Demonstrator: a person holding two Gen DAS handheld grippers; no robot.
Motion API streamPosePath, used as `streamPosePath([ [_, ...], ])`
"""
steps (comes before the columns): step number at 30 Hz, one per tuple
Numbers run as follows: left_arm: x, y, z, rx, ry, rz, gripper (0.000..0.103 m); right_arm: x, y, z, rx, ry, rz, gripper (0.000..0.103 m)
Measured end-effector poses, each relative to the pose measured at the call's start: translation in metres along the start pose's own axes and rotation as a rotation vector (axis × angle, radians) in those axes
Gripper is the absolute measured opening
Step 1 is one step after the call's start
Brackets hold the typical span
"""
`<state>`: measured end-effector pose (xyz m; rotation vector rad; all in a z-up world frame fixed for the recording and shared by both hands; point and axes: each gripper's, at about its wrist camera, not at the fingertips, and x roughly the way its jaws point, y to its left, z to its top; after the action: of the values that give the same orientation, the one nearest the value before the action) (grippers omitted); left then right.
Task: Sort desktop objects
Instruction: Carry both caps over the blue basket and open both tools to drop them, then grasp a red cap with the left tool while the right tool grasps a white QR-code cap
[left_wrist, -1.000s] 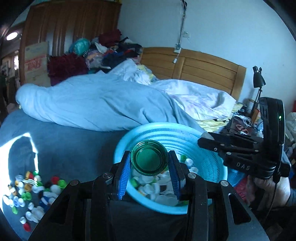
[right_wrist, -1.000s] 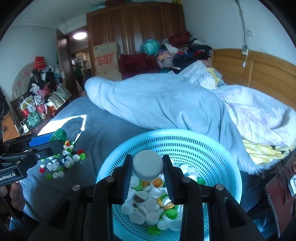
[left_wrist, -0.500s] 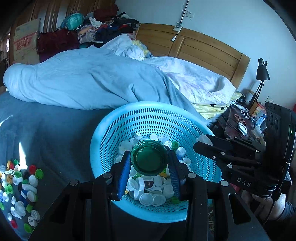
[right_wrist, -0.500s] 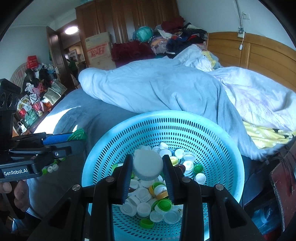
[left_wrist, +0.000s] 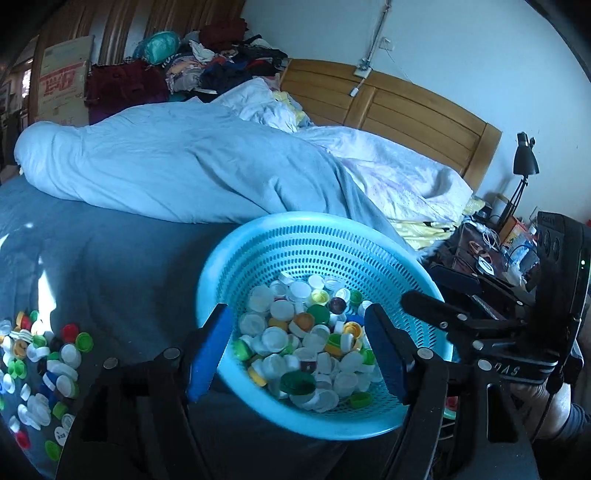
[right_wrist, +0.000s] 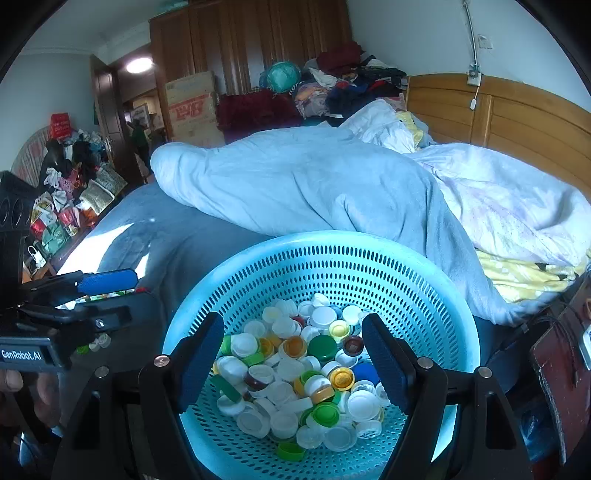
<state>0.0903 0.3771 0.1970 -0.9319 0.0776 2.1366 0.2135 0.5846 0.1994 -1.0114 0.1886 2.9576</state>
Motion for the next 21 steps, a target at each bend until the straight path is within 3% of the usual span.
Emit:
streamPosePath([
  [4,-0.030,0.054,-0.032,-0.065,-0.039,0.084,0.068,0.002,0.015,-0.006,-0.002,0.005,0.037,0.084],
  [10,-0.095,0.177,-0.133,-0.274,-0.064,0.319,0.068,0.026,0.058,-0.029,-0.047,0.079,0.139,0.086],
  [15,-0.132,0.252,-0.205,-0.418,-0.043,0.505,0.068,0.050,0.106,-0.047,-0.113,0.154,0.229,0.086],
  [21,-0.116,0.288,-0.224,-0.432,0.001,0.544,0.068,0.058,0.141,-0.056,-0.183,0.188,0.265,0.086],
])
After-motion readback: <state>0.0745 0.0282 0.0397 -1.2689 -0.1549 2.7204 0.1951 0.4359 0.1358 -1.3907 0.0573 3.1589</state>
